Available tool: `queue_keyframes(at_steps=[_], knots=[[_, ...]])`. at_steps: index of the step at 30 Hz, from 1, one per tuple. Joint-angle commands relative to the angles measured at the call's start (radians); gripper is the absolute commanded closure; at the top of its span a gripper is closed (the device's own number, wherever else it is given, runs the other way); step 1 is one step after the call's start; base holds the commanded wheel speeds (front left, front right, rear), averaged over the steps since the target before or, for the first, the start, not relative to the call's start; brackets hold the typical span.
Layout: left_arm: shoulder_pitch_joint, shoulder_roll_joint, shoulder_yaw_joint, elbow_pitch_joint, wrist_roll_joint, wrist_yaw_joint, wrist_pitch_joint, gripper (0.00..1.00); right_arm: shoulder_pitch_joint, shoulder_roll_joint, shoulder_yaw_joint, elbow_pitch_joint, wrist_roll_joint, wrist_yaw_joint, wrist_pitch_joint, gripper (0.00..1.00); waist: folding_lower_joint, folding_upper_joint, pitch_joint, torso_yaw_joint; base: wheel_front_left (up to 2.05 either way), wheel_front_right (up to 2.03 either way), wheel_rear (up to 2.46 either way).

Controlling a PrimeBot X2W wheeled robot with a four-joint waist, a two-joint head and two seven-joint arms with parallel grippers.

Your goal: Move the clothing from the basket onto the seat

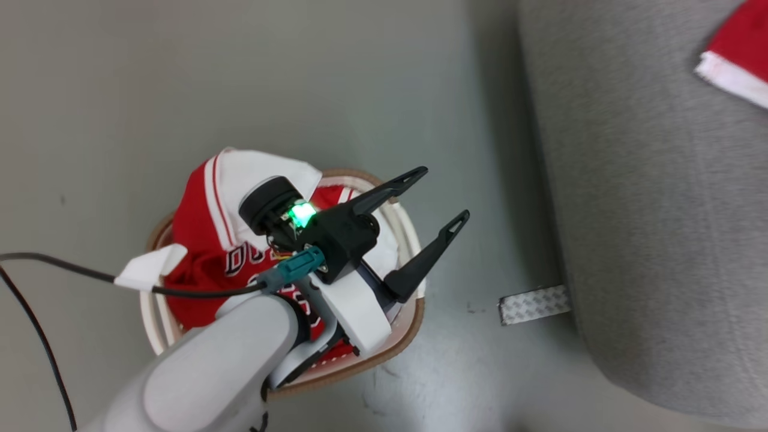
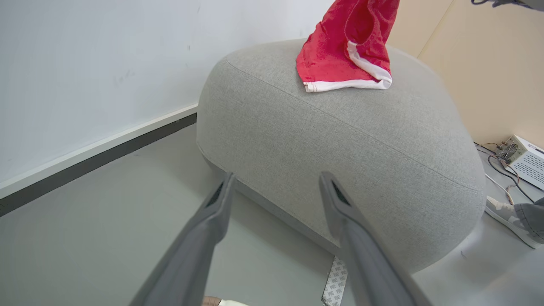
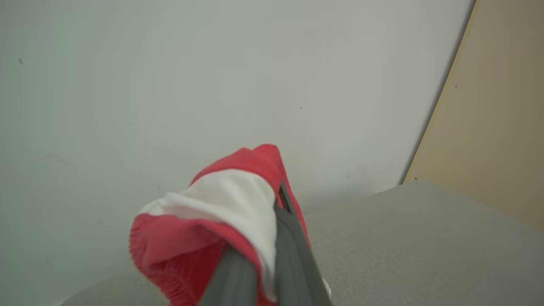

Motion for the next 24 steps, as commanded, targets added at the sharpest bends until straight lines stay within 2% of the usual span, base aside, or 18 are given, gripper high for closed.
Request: queue_keyframes(at_steps=[1, 3, 4, 5, 7, 11, 14, 19, 24], knots=[[-0.008, 0.008, 0.003, 0.002, 0.017, 0.0, -0.004, 0.0, -0.003, 0.016, -0.016, 0.018, -0.018, -0.002, -0.002, 1.0, -0.0002, 0.0, 0.056, 0.044, 0.0, 0.0, 0.0], [-0.011, 0.013, 0.004, 0.014, 0.023, 0.004, -0.015, 0.0, 0.019, 0.037, -0.1, 0.067, -0.093, -0.002, -0.003, 1.0, -0.0002, 0.0, 0.062, 0.049, 0.0, 0.0, 0.0], [-0.011, 0.014, 0.003, 0.021, 0.026, 0.003, -0.023, 0.0, 0.041, 0.057, -0.136, 0.086, -0.124, -0.002, -0.003, 0.9, -0.0002, 0.0, 0.062, 0.052, 0.0, 0.0, 0.0], [-0.01, 0.016, 0.003, 0.028, 0.028, 0.004, -0.027, 0.0, 0.06, 0.082, -0.178, 0.1, -0.149, -0.002, -0.003, 0.67, -0.0002, 0.0, 0.061, 0.053, 0.0, 0.0, 0.0], [-0.001, 0.02, 0.006, 0.046, 0.023, 0.009, -0.036, 0.0, 0.096, 0.12, -0.255, 0.115, -0.196, -0.002, -0.003, 0.0, -0.0002, 0.0, 0.052, 0.049, 0.0, 0.0, 0.0], [0.019, 0.035, 0.015, 0.073, 0.007, 0.017, -0.048, 0.0, 0.162, 0.208, -0.347, 0.098, -0.263, -0.002, -0.003, 0.0, -0.0002, 0.0, 0.026, 0.031, 0.0, 0.0, 0.0], [0.036, 0.047, 0.025, 0.09, 0.0, 0.028, -0.061, 0.0, 0.207, 0.258, -0.36, 0.074, -0.293, -0.002, -0.002, 0.0, -0.0002, 0.0, -0.005, 0.015, 0.0, 0.0, 0.0], [0.077, 0.049, 0.045, 0.123, -0.008, 0.06, -0.117, 0.0, 0.297, 0.334, -0.317, -0.027, -0.29, -0.002, -0.002, 0.0, -0.0002, 0.0, -0.079, -0.001, 0.0, 0.0, 0.0], [0.131, 0.042, 0.062, 0.173, -0.025, 0.094, -0.179, 0.0, 0.432, 0.375, -0.244, -0.198, -0.268, -0.002, -0.002, 0.0, -0.0002, 0.0, -0.174, 0.001, 0.0, 0.0, 0.0]])
